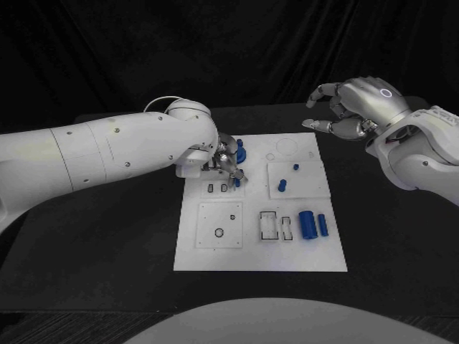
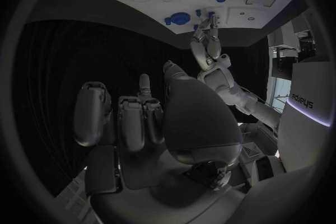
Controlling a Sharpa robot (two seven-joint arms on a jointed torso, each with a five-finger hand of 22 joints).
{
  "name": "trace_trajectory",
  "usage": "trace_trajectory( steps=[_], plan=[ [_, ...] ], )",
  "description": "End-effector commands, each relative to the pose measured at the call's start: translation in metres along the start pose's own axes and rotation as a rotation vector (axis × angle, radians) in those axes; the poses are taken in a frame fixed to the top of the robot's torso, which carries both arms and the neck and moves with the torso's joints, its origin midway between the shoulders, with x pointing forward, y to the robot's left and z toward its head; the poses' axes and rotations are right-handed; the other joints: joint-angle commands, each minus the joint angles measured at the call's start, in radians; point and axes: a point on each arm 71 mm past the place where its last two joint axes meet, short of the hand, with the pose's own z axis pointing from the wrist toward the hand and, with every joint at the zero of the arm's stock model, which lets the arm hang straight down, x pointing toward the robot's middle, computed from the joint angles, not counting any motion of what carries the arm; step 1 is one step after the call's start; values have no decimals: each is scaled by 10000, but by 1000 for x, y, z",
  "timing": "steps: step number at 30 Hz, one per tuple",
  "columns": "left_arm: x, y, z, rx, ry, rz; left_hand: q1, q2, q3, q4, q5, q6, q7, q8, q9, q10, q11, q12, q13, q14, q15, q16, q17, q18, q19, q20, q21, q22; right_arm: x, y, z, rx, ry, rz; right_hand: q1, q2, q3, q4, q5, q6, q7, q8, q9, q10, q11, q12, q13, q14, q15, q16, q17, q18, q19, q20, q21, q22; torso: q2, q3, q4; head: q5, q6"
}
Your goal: Assemble the parts on the task board
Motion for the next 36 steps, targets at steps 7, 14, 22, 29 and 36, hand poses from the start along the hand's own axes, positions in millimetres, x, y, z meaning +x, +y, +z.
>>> trace_trajectory(
  steps=[7,14,22,29,36],
  plan=[
    [3,-4,1,284,157,81,396,-135,503,-358,570,156,-77,-145,313,1059,-147,25,2629,1058,-148,27,2634,-128,-23,-80,-87,1306,0,-1,-1,159,-63,-37,51,42,-9,-5,71,92,5,-72,-25,1048,60,36,2633,927,86,-93,2139,52,21,69,-110,1835,-20,4,-2,4,-2],
    [3,-4,1,378,113,50,612,-337,1222,-745,811,160,-127,-221,724,1059,-201,25,2629,1058,-205,27,2634,-128,-14,-141,-114,1326,0,-1,0,177,-30,-44,59,67,-2,-1,84,115,8,-80,-35,1048,62,36,2633,918,88,-122,2103,63,2,71,-161,1820,-26,10,12,-7,-2],
    [1,-1,0,474,-30,-70,369,-832,2690,-1146,1441,156,-131,-350,1363,1059,-202,25,2629,1058,-230,27,2634,-127,-11,-159,-165,1351,1,-3,-1,233,24,-70,90,102,10,-8,115,159,15,-94,-52,1048,68,36,2633,908,92,-150,2067,71,-14,75,-202,1808,-27,9,15,35,-2],
    [2,7,-4,485,-105,-189,-212,-1384,4234,-1451,1901,229,-120,-406,2005,1059,-231,25,2629,1058,-236,27,2634,-122,1,-170,-216,1382,1,-4,-1,294,106,-90,119,125,19,-16,159,197,18,-107,-68,1048,71,36,2633,898,95,-183,2028,81,-33,78,-254,1793,-31,6,18,42,-2],
    [5,17,-12,450,-413,-454,-517,-1562,4735,-1514,2051,284,-136,-420,2250,1059,-240,25,2629,1058,-254,27,2634,-116,0,-187,-249,1381,2,-5,-2,373,214,-112,166,149,31,-31,220,242,16,-130,-91,1048,72,36,2633,881,98,-234,1964,96,-62,82,-331,1772,-47,9,11,43,-2]
  ],
)
